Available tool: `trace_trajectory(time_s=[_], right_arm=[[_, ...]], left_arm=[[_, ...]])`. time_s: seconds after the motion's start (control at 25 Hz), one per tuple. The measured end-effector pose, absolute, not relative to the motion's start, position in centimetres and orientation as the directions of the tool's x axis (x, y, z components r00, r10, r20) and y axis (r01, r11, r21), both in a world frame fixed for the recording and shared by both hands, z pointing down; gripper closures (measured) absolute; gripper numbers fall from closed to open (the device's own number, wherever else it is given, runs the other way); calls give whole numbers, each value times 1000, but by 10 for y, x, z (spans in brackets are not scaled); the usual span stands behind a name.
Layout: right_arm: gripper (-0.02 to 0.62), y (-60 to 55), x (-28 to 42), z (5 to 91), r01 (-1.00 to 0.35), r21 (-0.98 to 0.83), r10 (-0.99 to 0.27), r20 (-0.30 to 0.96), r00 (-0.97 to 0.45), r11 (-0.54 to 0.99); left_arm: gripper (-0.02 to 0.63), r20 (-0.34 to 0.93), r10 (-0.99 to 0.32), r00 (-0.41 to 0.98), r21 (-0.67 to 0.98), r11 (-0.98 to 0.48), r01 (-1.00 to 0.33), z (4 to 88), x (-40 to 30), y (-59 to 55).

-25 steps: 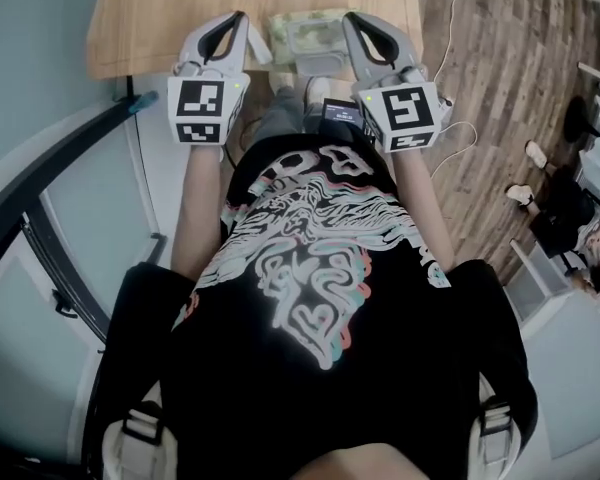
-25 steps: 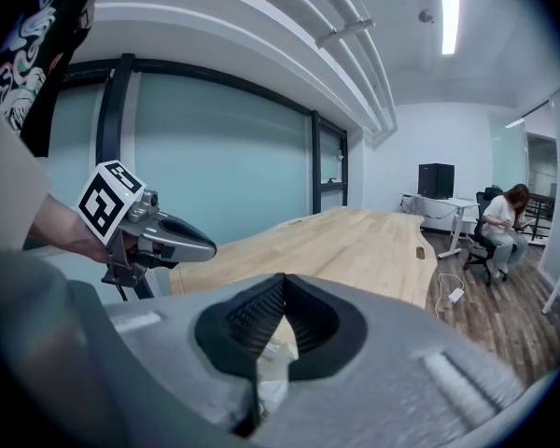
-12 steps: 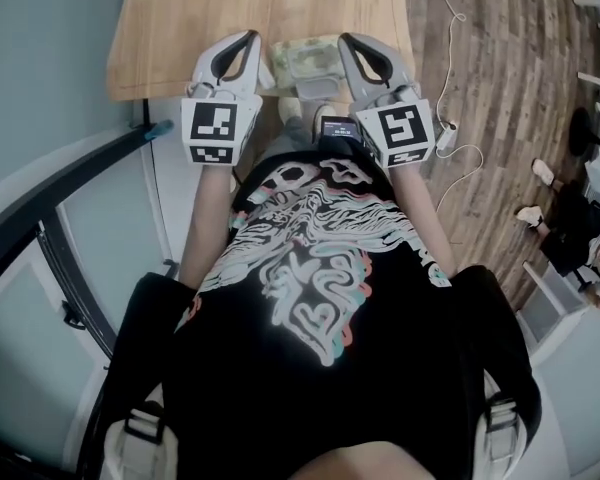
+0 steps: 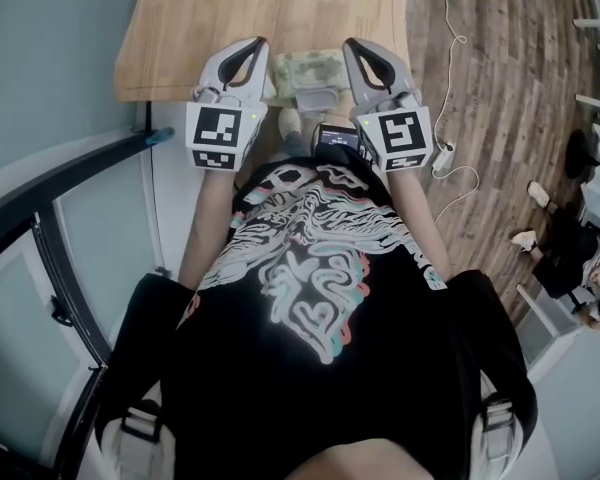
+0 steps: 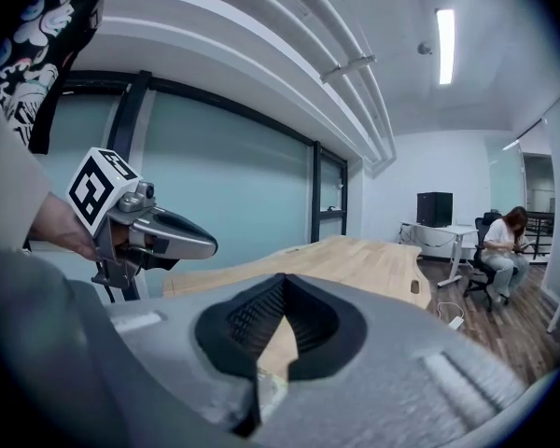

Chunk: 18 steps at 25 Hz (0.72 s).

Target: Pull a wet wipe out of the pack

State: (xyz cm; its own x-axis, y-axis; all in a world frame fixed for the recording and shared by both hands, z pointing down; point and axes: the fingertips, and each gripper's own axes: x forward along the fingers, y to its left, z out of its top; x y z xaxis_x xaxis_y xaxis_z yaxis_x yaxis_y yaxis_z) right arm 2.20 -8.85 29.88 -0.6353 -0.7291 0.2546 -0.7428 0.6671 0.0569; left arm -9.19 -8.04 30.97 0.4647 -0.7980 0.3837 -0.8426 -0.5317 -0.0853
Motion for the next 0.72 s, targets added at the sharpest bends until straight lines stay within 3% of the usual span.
trace_trajectory(time_s=[0.72], right_arm=[[597,-92,34,297,-746,14,-725,248,-643,666]], left_arm=[[617,434,-785,441,-69,-517,-853,319,-89,-80]])
